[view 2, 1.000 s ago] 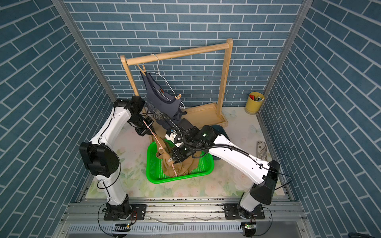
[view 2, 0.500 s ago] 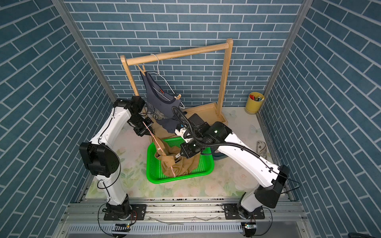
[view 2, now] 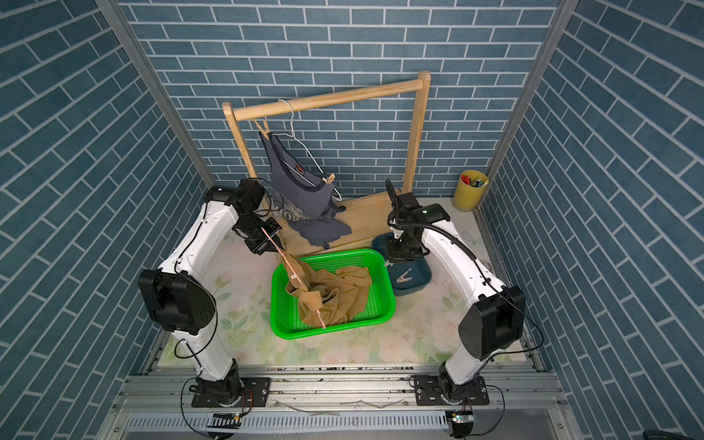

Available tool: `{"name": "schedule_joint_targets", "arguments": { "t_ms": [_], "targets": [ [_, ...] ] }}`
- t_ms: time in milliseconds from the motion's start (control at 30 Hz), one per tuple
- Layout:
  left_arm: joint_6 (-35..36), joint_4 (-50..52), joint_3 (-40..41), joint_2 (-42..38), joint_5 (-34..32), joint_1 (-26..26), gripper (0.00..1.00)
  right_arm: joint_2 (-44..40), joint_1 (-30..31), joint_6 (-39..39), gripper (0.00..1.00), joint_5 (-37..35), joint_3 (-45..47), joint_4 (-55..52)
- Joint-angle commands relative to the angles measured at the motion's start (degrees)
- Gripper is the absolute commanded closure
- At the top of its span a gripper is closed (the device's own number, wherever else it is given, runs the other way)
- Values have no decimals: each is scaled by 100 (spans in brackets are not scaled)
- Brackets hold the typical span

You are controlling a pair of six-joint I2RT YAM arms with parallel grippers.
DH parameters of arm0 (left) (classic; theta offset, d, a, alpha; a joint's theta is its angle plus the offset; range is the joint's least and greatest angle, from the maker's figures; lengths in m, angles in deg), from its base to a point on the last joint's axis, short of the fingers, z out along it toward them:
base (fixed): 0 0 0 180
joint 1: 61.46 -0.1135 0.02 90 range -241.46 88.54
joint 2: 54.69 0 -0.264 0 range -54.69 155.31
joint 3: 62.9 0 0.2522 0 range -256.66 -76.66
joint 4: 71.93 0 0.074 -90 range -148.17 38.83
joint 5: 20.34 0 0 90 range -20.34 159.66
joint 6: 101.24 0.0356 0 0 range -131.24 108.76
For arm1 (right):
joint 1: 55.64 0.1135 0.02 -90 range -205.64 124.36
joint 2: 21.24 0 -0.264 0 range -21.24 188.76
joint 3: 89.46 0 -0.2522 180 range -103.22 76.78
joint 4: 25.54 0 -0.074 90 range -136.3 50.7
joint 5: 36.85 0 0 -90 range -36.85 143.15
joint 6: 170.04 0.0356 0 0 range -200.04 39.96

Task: Remove the clothespins securing tank tops to the hanger
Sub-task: Place the clothespin in the storage box.

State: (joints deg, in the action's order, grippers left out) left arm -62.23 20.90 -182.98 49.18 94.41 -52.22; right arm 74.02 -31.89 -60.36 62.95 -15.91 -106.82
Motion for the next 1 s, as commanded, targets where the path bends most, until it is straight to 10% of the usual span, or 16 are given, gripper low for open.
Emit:
{"name": "schedule_joint_targets", "arguments": {
  "t_ms": [0,333,533,967],
  "targets": [
    [-92,-18,129,-220,88,42,100,463,-283,159,98,-41,126,62],
    [-159,-157,252,-315,189,156,100,1707,-599,264,91,247,-119,227],
    [-179,-179,199,-305,219,165,100,1961,-599,276,49,230,-297,-36],
    [-206,-122,-19,-342,100,175,100,19,-295,565,36,479,-548,-822]
  ]
}}
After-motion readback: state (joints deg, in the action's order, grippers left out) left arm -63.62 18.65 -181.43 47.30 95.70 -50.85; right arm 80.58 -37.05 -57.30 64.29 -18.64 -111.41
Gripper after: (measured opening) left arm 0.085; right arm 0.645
